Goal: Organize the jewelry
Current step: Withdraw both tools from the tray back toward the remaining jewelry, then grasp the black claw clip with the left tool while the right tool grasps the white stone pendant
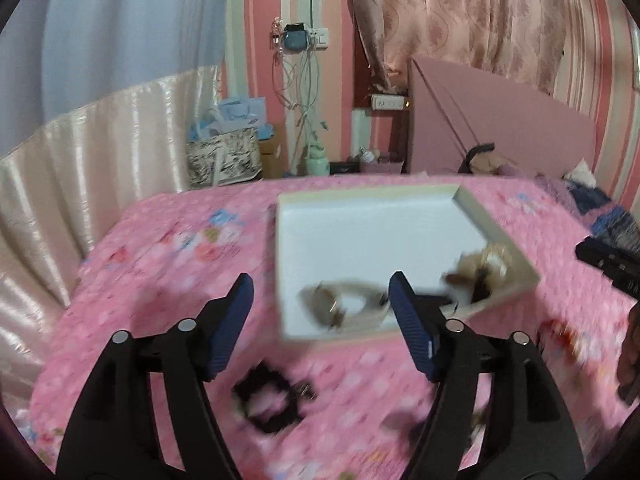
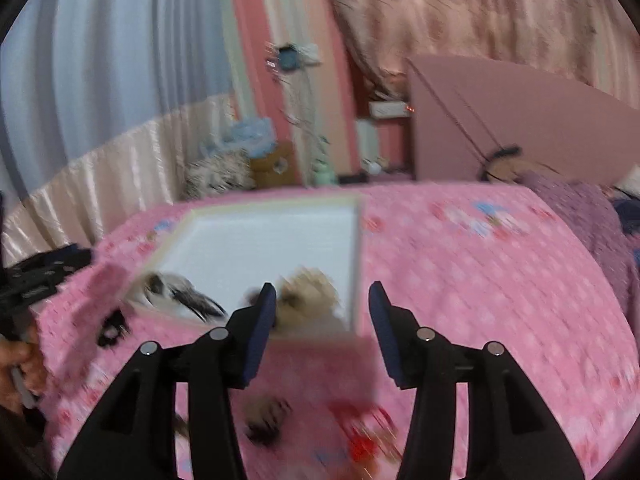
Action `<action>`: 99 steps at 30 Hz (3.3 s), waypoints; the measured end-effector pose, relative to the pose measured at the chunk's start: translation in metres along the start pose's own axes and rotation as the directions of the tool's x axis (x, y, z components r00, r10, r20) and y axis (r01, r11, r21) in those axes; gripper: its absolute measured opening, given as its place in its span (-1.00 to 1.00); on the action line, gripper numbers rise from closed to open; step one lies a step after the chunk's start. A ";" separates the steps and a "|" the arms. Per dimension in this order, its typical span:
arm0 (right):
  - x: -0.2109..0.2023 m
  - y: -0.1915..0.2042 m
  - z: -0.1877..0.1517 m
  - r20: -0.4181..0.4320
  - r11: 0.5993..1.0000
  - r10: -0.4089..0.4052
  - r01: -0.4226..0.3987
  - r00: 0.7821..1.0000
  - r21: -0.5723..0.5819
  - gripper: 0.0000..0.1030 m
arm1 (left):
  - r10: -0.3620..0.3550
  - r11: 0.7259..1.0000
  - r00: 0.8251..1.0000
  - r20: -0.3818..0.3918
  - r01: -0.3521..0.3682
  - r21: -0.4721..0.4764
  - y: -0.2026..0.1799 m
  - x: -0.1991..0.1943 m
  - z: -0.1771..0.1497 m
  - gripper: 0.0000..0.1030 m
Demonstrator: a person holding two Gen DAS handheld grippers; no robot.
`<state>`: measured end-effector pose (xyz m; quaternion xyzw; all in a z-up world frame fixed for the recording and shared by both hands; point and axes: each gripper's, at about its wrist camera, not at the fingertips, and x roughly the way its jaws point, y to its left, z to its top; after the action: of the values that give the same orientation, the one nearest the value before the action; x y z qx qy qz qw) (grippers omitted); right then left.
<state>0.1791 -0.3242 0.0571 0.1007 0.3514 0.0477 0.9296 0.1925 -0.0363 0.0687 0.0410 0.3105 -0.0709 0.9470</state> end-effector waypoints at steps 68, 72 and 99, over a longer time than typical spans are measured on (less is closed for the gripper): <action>0.010 0.046 -0.080 -0.095 1.000 0.011 -0.014 0.995 -0.027 -0.57 | -0.096 0.994 0.984 -0.148 0.089 -0.056 -0.044 0.023 -0.100 -0.12; 0.012 0.048 -0.080 -0.091 0.999 0.009 -0.012 0.996 -0.030 -0.57 | -0.088 0.996 0.987 -0.132 0.083 -0.040 -0.045 0.018 -0.102 -0.12; -0.016 0.044 -0.079 0.032 0.998 0.066 -0.066 0.997 0.007 -0.57 | -0.012 1.000 1.000 -0.016 0.012 -0.007 -0.044 -0.015 -0.094 -0.12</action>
<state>0.1142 -0.2717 0.0192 0.1169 0.3331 0.0752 0.9326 0.1185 -0.0671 0.0011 0.0366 0.3186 -0.0754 0.9442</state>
